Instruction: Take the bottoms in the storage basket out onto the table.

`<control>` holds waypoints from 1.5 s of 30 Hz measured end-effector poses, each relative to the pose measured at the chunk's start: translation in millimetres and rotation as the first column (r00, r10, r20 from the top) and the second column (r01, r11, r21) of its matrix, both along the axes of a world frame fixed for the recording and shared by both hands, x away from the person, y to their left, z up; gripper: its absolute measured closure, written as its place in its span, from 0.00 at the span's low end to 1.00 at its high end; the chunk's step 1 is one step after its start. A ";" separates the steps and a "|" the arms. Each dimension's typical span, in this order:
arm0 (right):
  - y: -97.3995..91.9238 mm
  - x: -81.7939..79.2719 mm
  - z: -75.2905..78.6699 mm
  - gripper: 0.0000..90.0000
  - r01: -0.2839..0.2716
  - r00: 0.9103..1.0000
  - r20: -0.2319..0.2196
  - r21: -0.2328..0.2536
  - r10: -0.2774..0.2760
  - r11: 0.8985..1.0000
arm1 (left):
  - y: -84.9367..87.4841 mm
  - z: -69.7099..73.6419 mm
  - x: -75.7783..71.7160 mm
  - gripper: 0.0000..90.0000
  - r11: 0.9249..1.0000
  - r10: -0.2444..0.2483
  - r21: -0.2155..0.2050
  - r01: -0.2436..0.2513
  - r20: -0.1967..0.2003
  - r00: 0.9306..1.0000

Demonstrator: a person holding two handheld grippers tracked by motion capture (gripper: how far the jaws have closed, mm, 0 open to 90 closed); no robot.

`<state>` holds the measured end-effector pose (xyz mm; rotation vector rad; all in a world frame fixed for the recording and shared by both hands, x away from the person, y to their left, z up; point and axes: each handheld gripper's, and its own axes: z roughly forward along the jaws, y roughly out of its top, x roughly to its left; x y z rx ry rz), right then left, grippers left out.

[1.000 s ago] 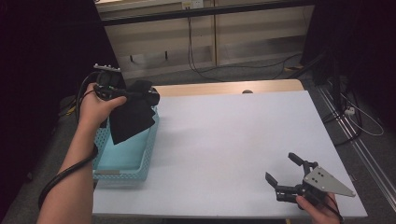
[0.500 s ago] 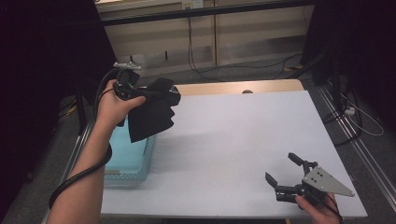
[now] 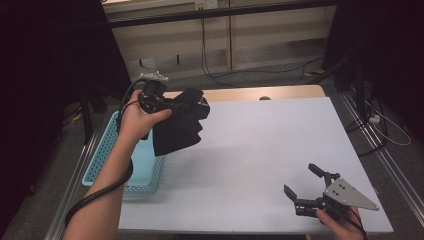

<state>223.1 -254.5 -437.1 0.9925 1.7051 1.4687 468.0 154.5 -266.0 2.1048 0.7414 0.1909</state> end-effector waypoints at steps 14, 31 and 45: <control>-1.1 -0.1 0.5 0.02 0.001 1.000 0.003 -0.001 -0.001 1.000 | -25.5 -29.0 -8.8 0.79 0.997 -0.048 -0.054 0.048 -0.002 0.999; 0.4 0.1 -0.3 0.01 -0.008 1.000 -0.002 -0.015 0.008 1.000 | -53.8 -65.1 -29.9 0.78 0.988 -0.131 -0.080 0.132 0.019 0.991; 0.6 0.0 -0.8 0.02 -0.007 1.000 -0.005 -0.017 0.007 1.000 | -70.2 -108.9 -47.6 0.77 0.977 -0.182 -0.112 0.181 0.001 0.983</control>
